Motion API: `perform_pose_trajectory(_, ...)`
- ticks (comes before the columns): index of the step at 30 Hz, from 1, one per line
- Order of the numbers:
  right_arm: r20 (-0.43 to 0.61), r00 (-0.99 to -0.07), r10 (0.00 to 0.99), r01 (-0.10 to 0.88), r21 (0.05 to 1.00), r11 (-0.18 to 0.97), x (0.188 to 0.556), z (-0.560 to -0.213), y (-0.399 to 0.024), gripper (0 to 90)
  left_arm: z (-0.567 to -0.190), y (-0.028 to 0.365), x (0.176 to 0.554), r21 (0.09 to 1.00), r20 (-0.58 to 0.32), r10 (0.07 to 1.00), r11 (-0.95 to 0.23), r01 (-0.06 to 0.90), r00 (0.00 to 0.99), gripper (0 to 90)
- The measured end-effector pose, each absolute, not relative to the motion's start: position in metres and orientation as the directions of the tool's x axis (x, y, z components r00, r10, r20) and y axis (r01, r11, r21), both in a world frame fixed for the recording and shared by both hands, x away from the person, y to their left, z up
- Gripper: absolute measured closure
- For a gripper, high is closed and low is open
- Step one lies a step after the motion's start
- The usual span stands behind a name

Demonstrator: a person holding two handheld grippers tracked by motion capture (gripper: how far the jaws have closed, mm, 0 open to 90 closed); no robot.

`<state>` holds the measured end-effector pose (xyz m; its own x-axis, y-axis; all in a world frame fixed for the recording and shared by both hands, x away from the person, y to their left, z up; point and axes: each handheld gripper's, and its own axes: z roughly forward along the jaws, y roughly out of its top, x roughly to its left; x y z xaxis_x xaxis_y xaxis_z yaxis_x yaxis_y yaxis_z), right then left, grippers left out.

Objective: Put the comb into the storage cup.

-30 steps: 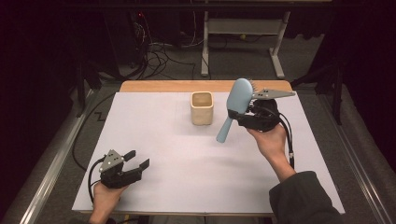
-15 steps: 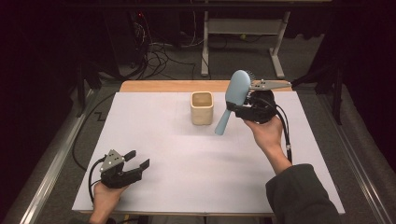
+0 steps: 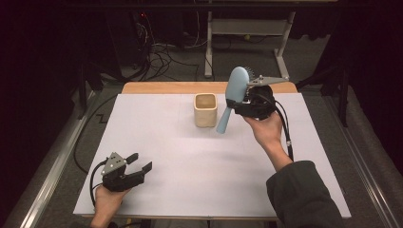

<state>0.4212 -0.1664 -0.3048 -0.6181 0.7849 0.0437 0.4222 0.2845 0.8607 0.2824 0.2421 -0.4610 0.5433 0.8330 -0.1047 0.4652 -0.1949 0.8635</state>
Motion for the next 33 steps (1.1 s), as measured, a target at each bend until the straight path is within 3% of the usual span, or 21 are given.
perform_pose_trajectory(33,0.019,-0.606,0.795,0.412,0.863,0.293,0.44,-0.289,-0.154,53.0,-0.46,0.244,0.283,0.864,-0.108,0.839,-0.187,0.467,0.534,33.8)
